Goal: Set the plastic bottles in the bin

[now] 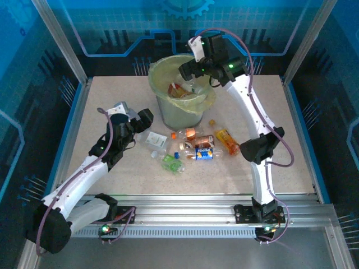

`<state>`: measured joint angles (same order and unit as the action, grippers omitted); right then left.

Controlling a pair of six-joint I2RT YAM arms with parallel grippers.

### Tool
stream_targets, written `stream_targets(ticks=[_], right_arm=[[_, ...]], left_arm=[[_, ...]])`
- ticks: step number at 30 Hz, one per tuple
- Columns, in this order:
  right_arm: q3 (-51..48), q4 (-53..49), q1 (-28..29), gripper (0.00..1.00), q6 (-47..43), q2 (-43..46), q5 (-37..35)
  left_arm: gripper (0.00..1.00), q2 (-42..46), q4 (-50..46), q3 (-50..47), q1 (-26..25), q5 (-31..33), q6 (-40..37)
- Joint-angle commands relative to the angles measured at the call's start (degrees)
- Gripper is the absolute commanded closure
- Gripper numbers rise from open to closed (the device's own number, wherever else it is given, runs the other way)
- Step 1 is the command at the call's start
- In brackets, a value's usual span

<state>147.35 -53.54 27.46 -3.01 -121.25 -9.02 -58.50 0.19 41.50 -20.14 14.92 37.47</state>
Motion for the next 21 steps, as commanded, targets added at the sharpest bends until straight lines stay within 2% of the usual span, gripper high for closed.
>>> stream_targets(ticks=[1,12,21], right_arm=[[-2.54,-1.30,0.21,0.00,3.18,4.87,-2.48],[-29.12,2.78,-1.77,0.00,13.65,24.54,-9.77],[-52.76,6.08,-4.89,0.00,21.43,40.89,-14.31]], left_arm=[[0.01,-0.77,-1.30,-0.32,0.02,2.42,-0.64],[0.01,-9.50,-7.79,4.39,1.64,4.73,-0.96],[0.01,-17.21,-5.69,6.63,7.55,-0.32,0.96]])
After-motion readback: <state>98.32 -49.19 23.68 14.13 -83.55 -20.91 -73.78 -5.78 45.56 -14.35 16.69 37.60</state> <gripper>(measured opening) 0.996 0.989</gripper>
